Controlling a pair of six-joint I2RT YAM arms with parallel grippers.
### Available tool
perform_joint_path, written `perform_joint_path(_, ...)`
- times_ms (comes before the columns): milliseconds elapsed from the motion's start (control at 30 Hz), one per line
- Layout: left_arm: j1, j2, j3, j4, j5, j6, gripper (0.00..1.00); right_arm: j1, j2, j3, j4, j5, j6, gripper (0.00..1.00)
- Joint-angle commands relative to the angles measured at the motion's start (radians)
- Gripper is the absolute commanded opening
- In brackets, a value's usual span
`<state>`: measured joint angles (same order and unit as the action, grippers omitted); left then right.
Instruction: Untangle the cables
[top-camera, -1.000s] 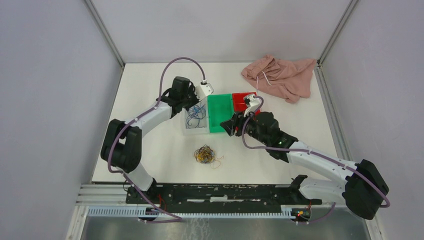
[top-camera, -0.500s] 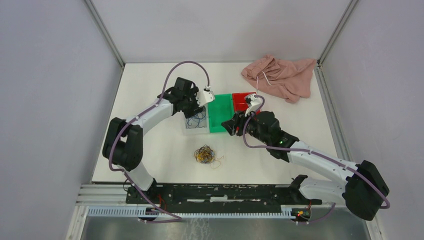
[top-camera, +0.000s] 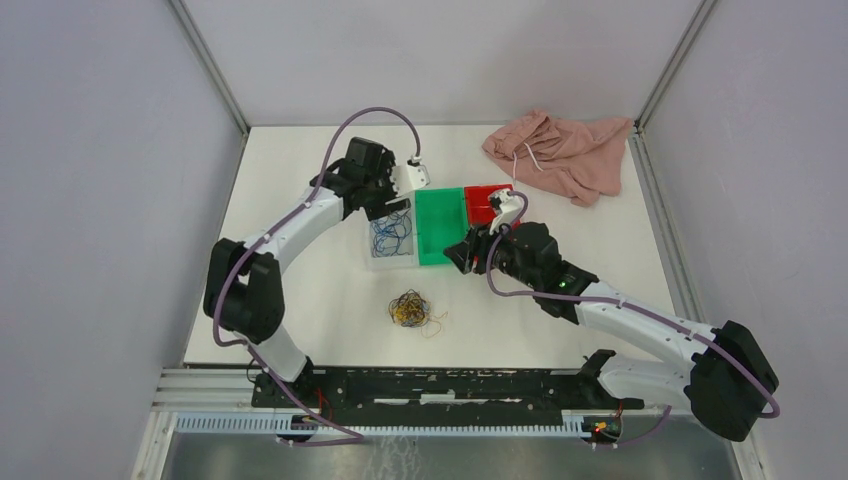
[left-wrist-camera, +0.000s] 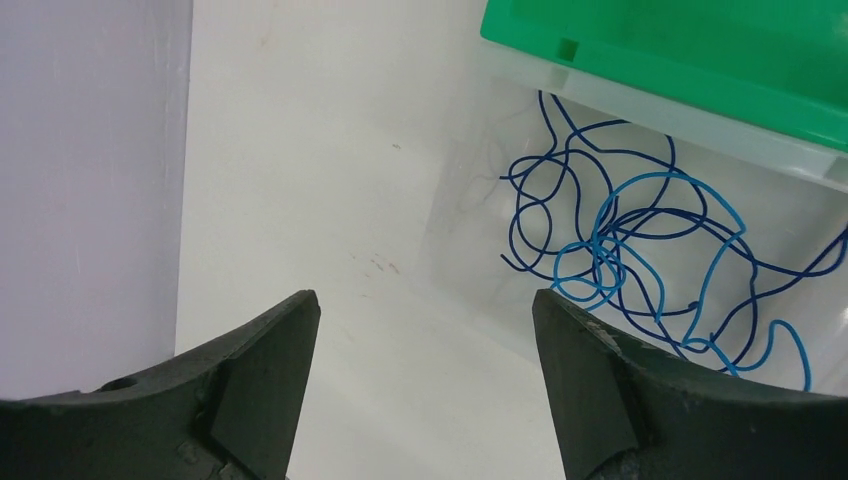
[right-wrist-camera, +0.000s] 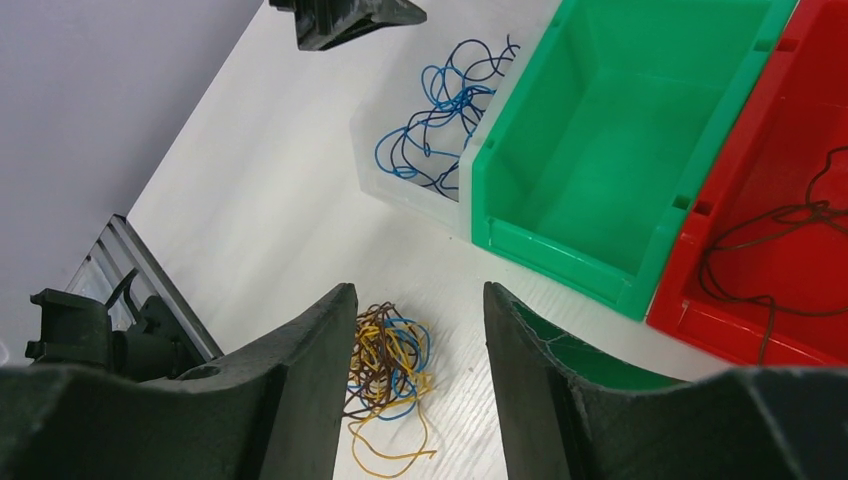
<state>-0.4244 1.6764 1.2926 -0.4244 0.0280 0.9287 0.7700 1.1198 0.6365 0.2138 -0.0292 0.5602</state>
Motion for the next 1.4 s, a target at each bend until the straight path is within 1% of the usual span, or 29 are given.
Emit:
perform_joint_path(0,-0.005,-0.083,0.079,-0.091,0.093,-0.027,0.87,-0.003,-0.019,0.034,0.008,-0.039,-0.001,0.57)
perform_joint_path(133,-0.006,-0.145,0.079,-0.209,0.23,-0.044,0.89,-0.002,0.029,0.042,0.017,-0.129,0.0,0.58)
perform_joint_path(233,-0.005,-0.196,0.08,-0.299,0.348,-0.1,0.88,0.008,0.091,0.048,0.042,-0.192,0.013,0.56)
perform_joint_path(267,-0.005,-0.223,0.065,-0.306,0.392,-0.138,0.87,0.018,0.112,0.054,0.041,-0.207,0.01,0.56)
perform_joint_path(333,-0.004,-0.298,-0.008,-0.277,0.452,-0.231,0.86,0.043,0.168,0.076,0.018,-0.231,-0.007,0.55)
perform_joint_path(400,-0.004,-0.386,-0.103,-0.277,0.533,-0.235,0.86,0.077,0.225,0.104,-0.017,-0.24,-0.028,0.55)
perform_joint_path(467,-0.005,-0.46,-0.181,-0.276,0.587,-0.226,0.86,0.107,0.293,0.138,-0.055,-0.235,-0.044,0.54)
perform_joint_path(600,-0.007,-0.524,-0.256,-0.283,0.596,-0.216,0.86,0.134,0.383,0.184,-0.101,-0.207,-0.051,0.52)
perform_joint_path(733,-0.008,-0.57,-0.309,-0.284,0.608,-0.142,0.85,0.143,0.433,0.19,-0.071,-0.215,-0.031,0.47)
perform_joint_path(833,-0.032,-0.605,-0.362,-0.286,0.601,-0.048,0.84,0.15,0.451,0.196,-0.04,-0.236,-0.016,0.35)
perform_joint_path(900,-0.052,-0.622,-0.397,-0.295,0.598,0.015,0.84,0.151,0.44,0.196,-0.016,-0.234,0.001,0.21)
perform_joint_path(967,-0.073,-0.646,-0.432,-0.295,0.599,0.064,0.84,0.151,0.415,0.196,0.001,-0.231,0.018,0.12)
perform_joint_path(1000,-0.084,-0.662,-0.455,-0.274,0.599,0.066,0.84,0.149,0.399,0.194,0.012,-0.235,0.031,0.08)
perform_joint_path(1100,-0.118,-0.719,-0.547,-0.145,0.574,0.017,0.83,0.14,0.354,0.191,0.043,-0.264,0.074,0.0)
perform_joint_path(1233,-0.152,-0.768,-0.66,-0.008,0.524,0.012,0.82,0.122,0.291,0.167,0.086,-0.306,0.123,0.0)
perform_joint_path(1367,-0.168,-0.76,-0.72,0.072,0.515,0.011,0.81,0.105,0.241,0.138,0.056,-0.306,0.123,0.0)
